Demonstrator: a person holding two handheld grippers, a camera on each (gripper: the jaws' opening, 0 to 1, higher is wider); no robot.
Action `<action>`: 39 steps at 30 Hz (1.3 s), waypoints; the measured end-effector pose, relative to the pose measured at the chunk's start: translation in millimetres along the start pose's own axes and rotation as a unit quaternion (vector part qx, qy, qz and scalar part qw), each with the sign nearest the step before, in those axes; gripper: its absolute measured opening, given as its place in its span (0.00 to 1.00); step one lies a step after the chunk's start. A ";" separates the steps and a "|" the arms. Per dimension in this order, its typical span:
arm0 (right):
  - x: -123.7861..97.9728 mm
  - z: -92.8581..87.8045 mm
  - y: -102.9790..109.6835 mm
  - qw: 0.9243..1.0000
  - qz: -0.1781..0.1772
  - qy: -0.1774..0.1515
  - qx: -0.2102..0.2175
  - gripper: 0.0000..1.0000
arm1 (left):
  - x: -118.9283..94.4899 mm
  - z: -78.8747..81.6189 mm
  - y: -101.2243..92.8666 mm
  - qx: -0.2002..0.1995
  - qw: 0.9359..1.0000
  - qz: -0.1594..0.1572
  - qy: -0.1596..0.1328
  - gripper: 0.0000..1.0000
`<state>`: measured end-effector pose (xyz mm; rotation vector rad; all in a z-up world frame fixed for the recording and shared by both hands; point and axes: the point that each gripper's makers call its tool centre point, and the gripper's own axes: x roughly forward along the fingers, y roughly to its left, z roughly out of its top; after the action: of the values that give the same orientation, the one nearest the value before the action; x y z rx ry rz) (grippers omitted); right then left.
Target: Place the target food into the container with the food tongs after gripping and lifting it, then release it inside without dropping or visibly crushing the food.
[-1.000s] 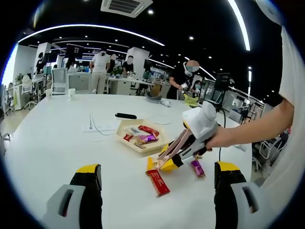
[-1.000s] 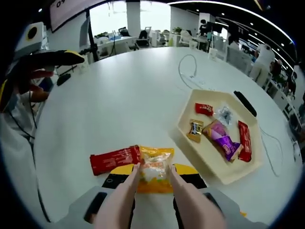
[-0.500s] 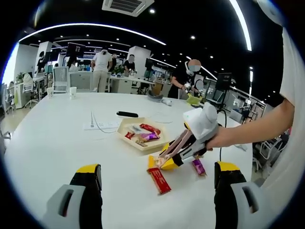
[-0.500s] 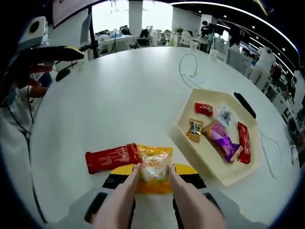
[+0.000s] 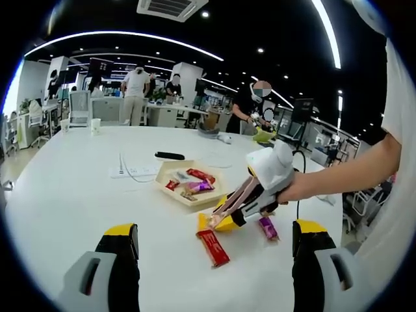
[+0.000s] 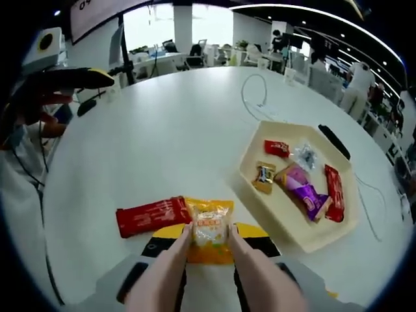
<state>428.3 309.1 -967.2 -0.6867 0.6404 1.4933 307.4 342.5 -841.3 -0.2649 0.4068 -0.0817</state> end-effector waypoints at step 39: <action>-1.8 1.2 -5.2 0.996 -0.032 -0.028 0.077 0.22 | 20.1 0.2 -13.8 0.008 1.000 -0.030 0.003 0.99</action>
<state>433.5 308.9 -965.0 -0.5399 0.6760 1.3845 325.5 326.6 -845.1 -0.2616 0.4033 -0.1444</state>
